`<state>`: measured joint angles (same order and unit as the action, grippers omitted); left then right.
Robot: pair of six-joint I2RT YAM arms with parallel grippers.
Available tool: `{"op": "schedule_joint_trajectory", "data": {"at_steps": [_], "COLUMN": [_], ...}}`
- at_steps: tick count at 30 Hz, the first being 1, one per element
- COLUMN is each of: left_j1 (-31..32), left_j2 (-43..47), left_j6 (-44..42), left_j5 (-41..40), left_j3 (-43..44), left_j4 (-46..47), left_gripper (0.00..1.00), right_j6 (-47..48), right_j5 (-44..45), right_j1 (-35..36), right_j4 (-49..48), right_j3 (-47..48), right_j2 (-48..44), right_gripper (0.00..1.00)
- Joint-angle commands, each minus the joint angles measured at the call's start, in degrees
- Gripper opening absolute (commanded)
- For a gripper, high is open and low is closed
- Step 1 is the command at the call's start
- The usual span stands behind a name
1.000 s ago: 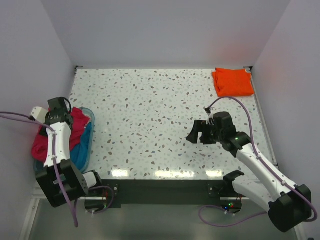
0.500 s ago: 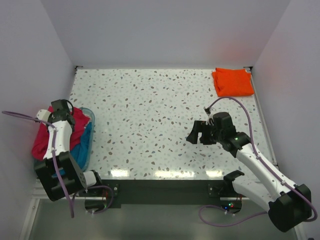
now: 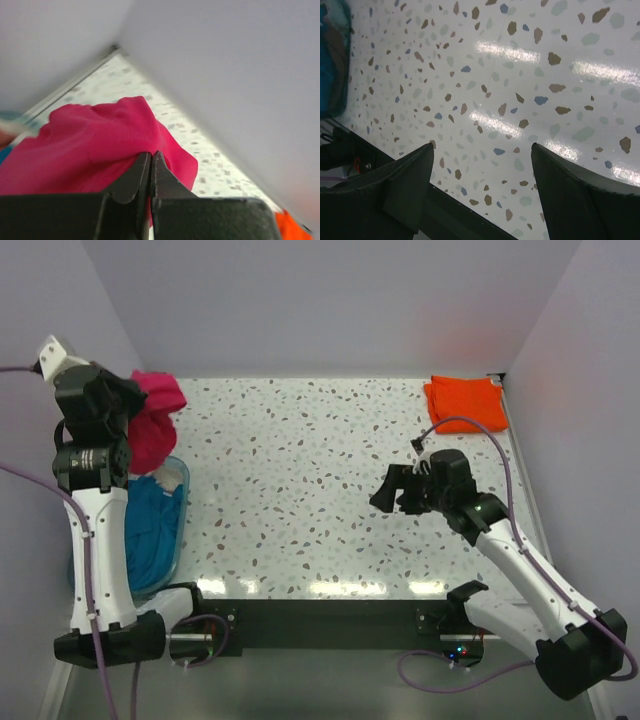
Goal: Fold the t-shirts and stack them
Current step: Grab the tshirt from the pile, then move the tshirt to the center of the board
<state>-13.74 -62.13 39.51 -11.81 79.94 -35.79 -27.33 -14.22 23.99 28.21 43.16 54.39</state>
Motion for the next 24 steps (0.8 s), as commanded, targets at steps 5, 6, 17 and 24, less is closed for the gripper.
{"op": "schedule_joint_trajectory", "data": {"at_steps": [5,6,17,24], "left_j1": [21.42,23.73,38.52,38.17], "left_j2": [-8.97,-9.67,-15.38,-12.4], "left_j6": [-2.94,-3.12,-5.49,-4.7], "left_j5": [5.4,5.31,16.9,10.51], "left_j3": [26.13,27.27,6.64,-9.69], "left_j4": [1.87,1.95,14.17,16.37], "left_gripper": [0.0,0.0,0.57,0.63], "right_j6": [0.26,0.09,-1.76,-2.55], "right_j5": [5.77,7.0,11.76,8.59], "right_j1": [-0.08,0.01,0.01,0.7], "right_j4": [0.45,0.45,-1.75,-7.72], "right_j3": [9.92,10.45,10.81,6.24], "right_j2": [-0.77,-0.78,0.89,5.72], "right_gripper": [0.82,0.82,0.82,0.8]}}
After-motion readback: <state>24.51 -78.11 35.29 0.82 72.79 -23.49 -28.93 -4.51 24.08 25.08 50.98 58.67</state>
